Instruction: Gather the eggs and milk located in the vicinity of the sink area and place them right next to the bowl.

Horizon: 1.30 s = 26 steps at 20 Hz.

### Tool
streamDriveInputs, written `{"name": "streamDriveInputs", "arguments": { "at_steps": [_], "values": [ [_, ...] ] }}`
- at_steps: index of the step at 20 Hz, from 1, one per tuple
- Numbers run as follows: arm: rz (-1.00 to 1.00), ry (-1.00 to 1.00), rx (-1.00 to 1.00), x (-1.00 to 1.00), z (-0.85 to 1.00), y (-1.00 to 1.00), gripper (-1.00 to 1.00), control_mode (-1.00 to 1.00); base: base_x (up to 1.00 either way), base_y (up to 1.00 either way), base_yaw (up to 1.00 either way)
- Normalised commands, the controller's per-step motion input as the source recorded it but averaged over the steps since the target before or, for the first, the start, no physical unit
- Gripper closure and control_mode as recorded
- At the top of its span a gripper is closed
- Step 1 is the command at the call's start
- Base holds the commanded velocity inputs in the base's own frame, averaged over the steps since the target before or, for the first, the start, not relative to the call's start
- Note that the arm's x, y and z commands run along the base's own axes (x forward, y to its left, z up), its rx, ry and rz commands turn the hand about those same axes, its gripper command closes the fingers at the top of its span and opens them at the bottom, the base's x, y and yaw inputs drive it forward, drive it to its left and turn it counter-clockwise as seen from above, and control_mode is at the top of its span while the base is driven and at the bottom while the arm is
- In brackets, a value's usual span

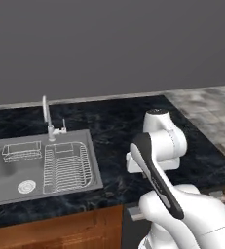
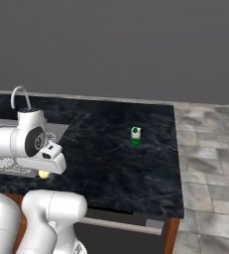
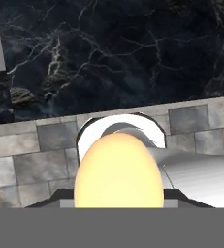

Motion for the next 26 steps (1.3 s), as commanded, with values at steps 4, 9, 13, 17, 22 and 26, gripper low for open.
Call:
{"name": "streamDriveInputs", "arguments": {
  "at_steps": [4,9,13,17,22,26],
  "values": [
    [0.0,0.0,0.0,0.0,0.0,0.0,1.0,1.0,-0.15,1.0,0.0],
    [0.0,0.0,0.0,0.0,0.0,0.0,1.0,1.0,-0.06,1.0,0.0],
    [0.0,0.0,0.0,0.0,0.0,0.0,1.0,1.0,-0.06,1.0,0.0],
    [0.0,0.0,0.0,0.0,0.0,0.0,1.0,1.0,0.0,1.0,0.0],
    [0.0,0.0,0.0,0.0,0.0,0.0,1.0,1.0,0.0,1.0,0.0],
    [0.0,0.0,0.0,0.0,0.0,0.0,1.0,1.0,0.0,1.0,-0.02]
  ]
}}
